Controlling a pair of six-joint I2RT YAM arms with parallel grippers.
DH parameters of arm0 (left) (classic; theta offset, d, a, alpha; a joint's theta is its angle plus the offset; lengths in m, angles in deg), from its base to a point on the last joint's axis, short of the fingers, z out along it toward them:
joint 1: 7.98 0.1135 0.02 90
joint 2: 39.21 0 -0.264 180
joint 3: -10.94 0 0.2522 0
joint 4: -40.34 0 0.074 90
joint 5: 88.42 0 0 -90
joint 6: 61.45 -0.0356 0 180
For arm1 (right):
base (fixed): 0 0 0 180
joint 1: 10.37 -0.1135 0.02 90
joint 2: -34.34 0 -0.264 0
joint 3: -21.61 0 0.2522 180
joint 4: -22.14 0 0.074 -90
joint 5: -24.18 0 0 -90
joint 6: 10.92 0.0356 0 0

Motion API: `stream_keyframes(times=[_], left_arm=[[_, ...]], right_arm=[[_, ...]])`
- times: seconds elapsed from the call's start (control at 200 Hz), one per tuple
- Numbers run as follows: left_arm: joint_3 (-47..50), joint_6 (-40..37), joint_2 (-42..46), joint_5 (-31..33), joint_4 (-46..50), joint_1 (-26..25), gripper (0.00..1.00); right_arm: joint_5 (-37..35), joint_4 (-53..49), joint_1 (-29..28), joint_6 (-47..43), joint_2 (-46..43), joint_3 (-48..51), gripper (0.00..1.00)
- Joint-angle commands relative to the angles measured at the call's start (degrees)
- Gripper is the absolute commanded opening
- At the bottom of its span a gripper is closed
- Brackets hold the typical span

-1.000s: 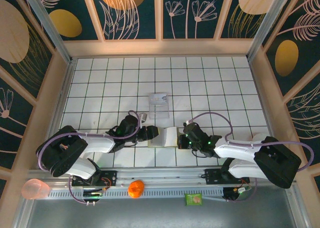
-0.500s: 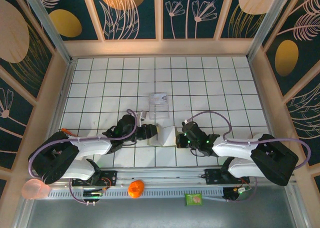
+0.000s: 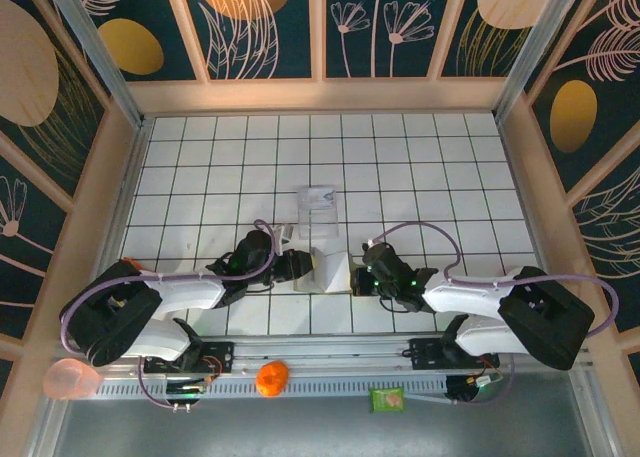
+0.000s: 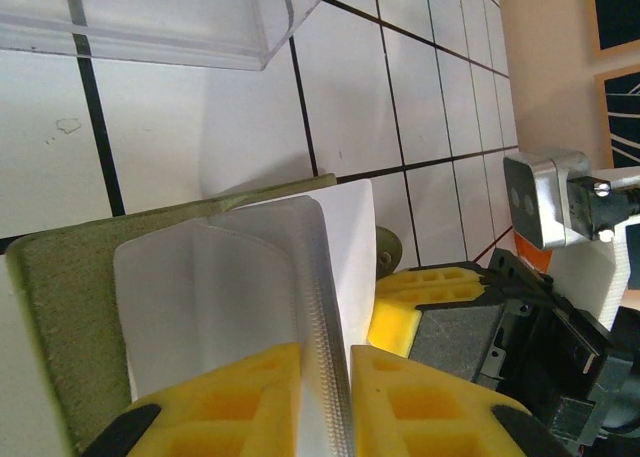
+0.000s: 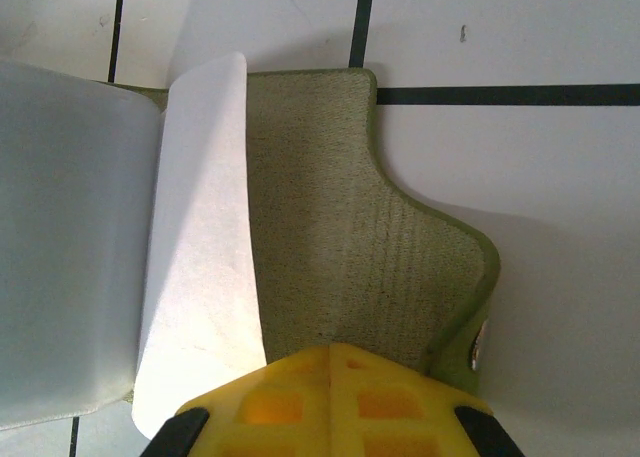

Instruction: Take the credit cards out of the card holder

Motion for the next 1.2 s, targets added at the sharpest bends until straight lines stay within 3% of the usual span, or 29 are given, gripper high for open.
stream_keyframes(times=[0.0, 0.28, 0.525, 0.641, 0.921, 1.056, 1.196], left_arm=[[0.6, -0.5, 1.4, 0.3, 1.1, -0.4, 0.20], [0.5, -0.7, 2.1, 0.5, 1.6, -0.4, 0.18], [0.7, -0.3, 2.1, 0.5, 1.3, -0.4, 0.02], [0.7, 0.1, 3.3, 0.9, 1.8, -0.4, 0.00], [1.0, 0.8, 7.0, 3.5, 4.8, -0.4, 0.00], [1.5, 1.4, 8.3, 4.7, 5.7, -0.4, 0.00], [2.0, 2.6, 8.7, 5.1, 5.4, -0.4, 0.00]], right_arm=[[0.1, 0.9, 0.4, -1.1, 1.1, -1.1, 0.06], [0.1, 1.0, 0.4, -1.2, 1.1, -1.2, 0.07], [0.0, 1.1, 0.5, -1.3, 0.4, -1.2, 0.10], [0.3, 1.7, 0.5, -2.3, -0.8, -1.5, 0.22], [5.0, 5.7, 0.7, -8.2, -8.9, -1.8, 0.64], [3.1, 2.7, 0.8, -9.6, -11.1, -4.0, 0.68], [4.9, 3.0, 0.6, -9.5, -10.3, -6.1, 0.81]])
